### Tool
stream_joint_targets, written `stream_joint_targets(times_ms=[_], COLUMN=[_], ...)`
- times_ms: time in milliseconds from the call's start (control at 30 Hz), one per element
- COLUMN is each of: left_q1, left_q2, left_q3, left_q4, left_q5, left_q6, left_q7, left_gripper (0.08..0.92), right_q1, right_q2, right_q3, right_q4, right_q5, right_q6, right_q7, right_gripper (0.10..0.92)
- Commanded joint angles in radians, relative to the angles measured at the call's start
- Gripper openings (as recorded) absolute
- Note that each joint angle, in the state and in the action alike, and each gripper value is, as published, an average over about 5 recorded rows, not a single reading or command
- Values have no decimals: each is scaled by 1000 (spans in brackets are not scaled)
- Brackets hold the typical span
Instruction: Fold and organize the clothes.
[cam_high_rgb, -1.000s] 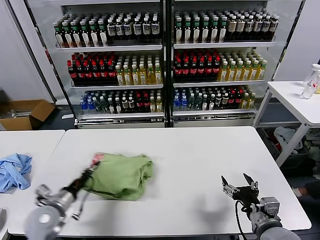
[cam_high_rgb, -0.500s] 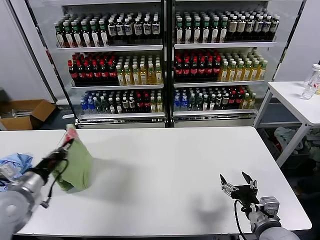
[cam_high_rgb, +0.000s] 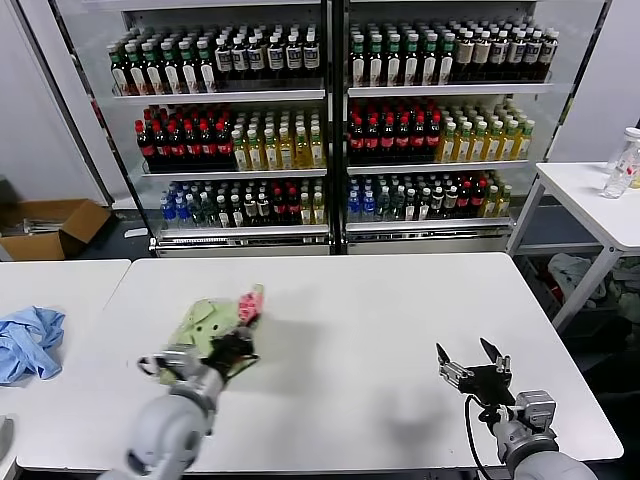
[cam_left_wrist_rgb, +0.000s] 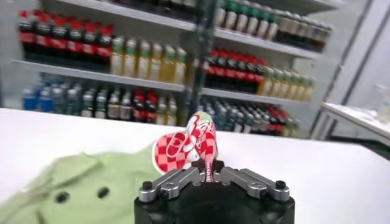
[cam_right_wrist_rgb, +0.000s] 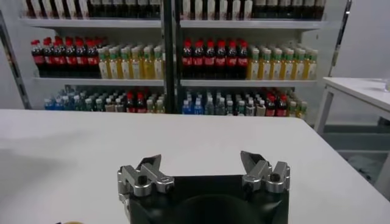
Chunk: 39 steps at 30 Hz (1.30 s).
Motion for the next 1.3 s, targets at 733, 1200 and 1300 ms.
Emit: stream_joint_targets(times_ms=[733, 1200, 1300], left_q1=[119, 243, 240], left_q2=[-31, -19, -25], left_q3=[-44, -241, -235], left_q4=[-15, 2, 1], left_q5=[232, 193, 192], left_q6=[-584, -603, -602], left_q7=[7, -39, -40], left_gripper=[563, 822, 822], right_q1=[495, 741, 745], right_q2=[182, 404, 393], right_q3=[-486, -636, -645], right_q4=[-329, -663, -671], right_q5=[153, 311, 312], right_q6=[-52, -138, -140], right_q7=[81, 215, 249], right_gripper=[823, 823, 796])
